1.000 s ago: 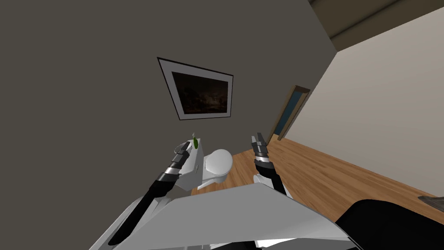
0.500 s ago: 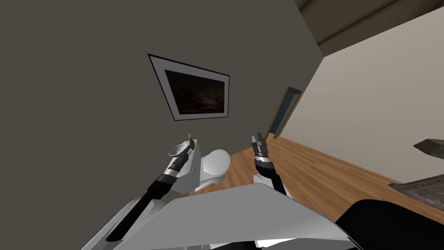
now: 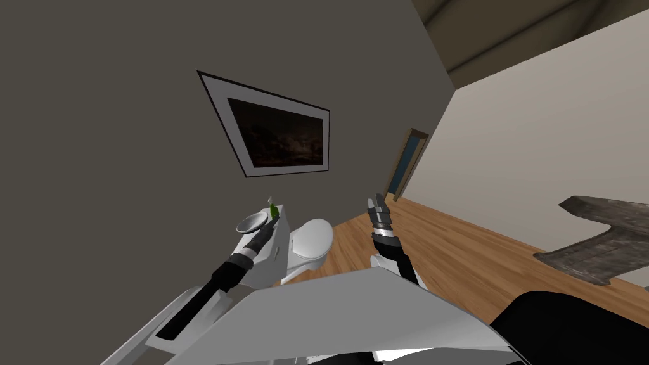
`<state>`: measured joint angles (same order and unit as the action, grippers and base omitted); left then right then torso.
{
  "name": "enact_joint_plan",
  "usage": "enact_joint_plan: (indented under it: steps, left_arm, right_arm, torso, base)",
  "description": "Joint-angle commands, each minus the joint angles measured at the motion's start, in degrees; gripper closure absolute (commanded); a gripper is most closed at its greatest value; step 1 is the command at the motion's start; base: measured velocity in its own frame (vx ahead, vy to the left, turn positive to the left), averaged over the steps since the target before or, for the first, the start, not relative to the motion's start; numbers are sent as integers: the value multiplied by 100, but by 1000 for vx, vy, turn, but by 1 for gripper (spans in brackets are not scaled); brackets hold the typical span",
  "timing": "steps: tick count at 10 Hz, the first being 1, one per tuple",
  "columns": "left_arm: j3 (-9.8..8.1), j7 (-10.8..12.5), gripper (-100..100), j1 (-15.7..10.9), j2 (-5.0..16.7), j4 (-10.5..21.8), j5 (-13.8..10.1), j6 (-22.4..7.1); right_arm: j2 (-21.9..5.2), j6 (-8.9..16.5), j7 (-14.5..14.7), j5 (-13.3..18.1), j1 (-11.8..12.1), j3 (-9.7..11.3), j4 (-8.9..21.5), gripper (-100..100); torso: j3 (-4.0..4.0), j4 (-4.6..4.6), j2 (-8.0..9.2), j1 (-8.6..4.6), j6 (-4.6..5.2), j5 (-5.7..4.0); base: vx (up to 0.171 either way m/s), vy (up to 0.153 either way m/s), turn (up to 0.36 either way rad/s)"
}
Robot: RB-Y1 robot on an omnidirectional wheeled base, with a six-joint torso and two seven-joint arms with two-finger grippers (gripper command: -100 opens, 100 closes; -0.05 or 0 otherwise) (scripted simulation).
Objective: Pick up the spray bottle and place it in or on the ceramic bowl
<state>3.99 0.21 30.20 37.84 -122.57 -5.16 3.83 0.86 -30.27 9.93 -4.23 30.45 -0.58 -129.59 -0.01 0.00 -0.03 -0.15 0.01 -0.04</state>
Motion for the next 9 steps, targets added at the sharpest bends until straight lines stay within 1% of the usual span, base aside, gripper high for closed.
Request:
enact_joint_plan:
  steps: [1, 2, 3, 5, 6, 7, 8, 9]
  left_arm:
    - [28, -24, -100, 42, 195, 131, 14, -58]
    - [29, -23, -100, 56, 404, 262, -7, -236]
    - [29, -23, -100, 56, 455, 262, -7, -236]
    - [34, -23, -100, 87, 867, 528, -51, -568]
    - [34, -23, -100, 87, 981, 528, -51, -598]
    - [36, -25, -100, 102, 1189, 661, -73, -778]
    - [36, -25, -100, 102, 1247, 661, -73, -778]
    - [39, -27, -100, 117, 1493, 794, -95, -956]
  right_arm:
    - [0, 0, 0, 0, 0, 0, 0, 0]
    - [0, 0, 0, 0, 1, -1, 0, 0]
    - [0, 0, 0, 0, 0, 0, 0, 0]
    - [0, 0, 0, 0, 0, 0, 0, 0]
    - [0, 0, 0, 0, 0, 0, 0, 0]
    - [0, 0, 0, 0, 1, -1, 0, 0]
    - [0, 0, 0, 0, 0, 0, 0, 0]
    - [0, 0, 0, 0, 1, -1, 0, 0]
  torso:
    - [0, 0, 0, 0, 0, 0]
    - [1, 0, 2, 4, -4, 1]
    - [1, 1, 2, 4, -2, 1]
    - [1, 0, 1, 6, -1, 1]
    - [0, 0, 0, 3, -2, 0]
    - [1, 1, 2, 4, -4, 0]
    - [1, 0, 1, 5, -2, 1]
    - [1, 1, 1, 7, -4, 1]
  base:
    - [5, -39, -34]
    - [7, -39, -89]
    - [8, -29, -43]
    - [12, -43, -133]
    - [10, -35, -40]
    - [12, -38, -107]
    - [10, -28, -50]
    - [12, -33, -96]
